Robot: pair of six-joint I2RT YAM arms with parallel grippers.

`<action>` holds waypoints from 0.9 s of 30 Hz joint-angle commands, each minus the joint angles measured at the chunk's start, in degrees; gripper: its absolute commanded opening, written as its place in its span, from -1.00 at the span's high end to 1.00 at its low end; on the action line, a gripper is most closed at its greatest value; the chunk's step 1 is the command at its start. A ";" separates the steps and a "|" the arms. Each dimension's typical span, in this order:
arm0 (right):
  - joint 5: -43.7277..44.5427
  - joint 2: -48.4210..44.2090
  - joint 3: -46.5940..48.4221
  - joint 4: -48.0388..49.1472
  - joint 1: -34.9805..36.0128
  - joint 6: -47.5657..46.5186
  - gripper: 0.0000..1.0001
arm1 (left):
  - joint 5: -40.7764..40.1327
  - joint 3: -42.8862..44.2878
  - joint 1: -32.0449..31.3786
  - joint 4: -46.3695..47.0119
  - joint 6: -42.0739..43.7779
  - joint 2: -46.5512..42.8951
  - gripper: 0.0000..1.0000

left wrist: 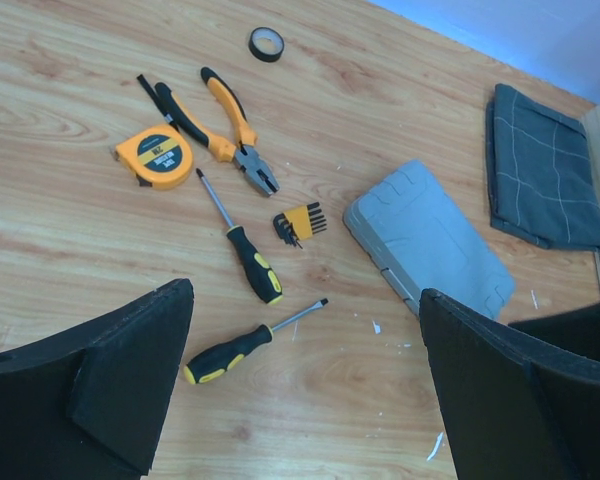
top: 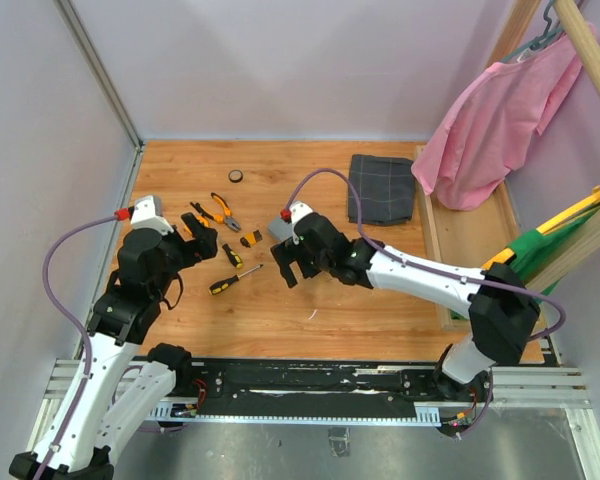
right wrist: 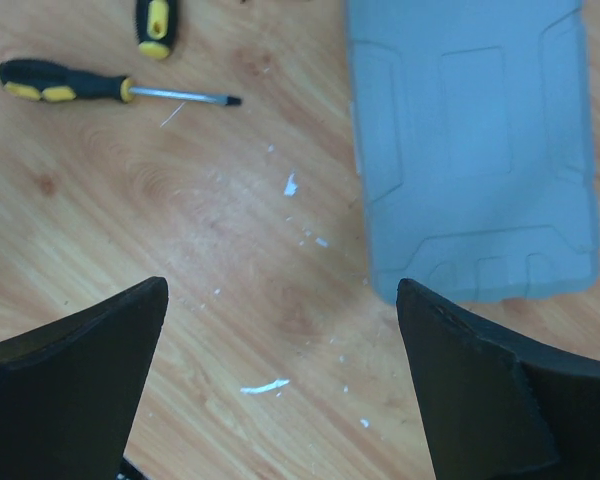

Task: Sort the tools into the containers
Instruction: Move the storage box to the center of the board.

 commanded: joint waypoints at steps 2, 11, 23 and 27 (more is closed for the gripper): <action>-4.19 4.37 6.13 -1.03 -6.78 -1.66 -0.97 | 1.45 -0.07 0.56 1.81 1.04 1.48 -0.99; -8.04 16.15 19.71 -2.73 -13.41 -2.19 -0.98 | 2.06 -0.12 0.61 1.97 1.28 2.03 -0.99; -6.14 34.99 40.19 -5.21 -16.19 -4.26 -0.98 | 2.50 -0.12 0.56 1.92 1.39 2.89 -0.99; -6.40 40.13 47.38 -8.05 -17.33 -4.41 -0.97 | 2.67 -0.12 0.62 2.03 1.34 3.13 -0.99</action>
